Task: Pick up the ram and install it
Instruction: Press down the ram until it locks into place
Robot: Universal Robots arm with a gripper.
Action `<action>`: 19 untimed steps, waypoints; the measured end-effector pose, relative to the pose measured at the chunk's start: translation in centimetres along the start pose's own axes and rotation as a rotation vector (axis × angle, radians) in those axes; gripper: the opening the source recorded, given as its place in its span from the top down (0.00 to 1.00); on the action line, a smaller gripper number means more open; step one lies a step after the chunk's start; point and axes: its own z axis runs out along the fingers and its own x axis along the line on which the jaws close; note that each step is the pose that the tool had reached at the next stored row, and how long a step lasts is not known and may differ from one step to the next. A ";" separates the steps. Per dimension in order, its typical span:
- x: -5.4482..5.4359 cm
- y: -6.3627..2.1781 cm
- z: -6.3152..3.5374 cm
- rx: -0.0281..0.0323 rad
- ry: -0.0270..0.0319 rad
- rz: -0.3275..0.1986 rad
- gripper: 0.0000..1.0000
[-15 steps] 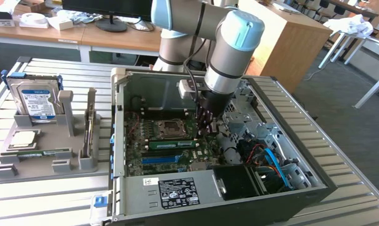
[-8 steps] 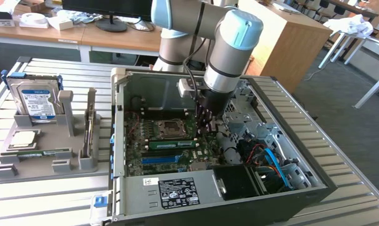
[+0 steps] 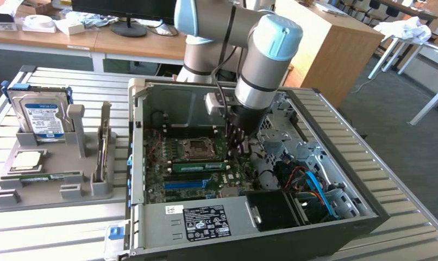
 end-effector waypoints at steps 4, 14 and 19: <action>0.0 -0.01 0.31 0.0002 0.0000 0.000 0.90; 0.0 -0.02 0.76 0.0002 0.0001 0.000 0.90; 0.0 -0.02 0.86 0.0003 -0.0004 0.000 0.90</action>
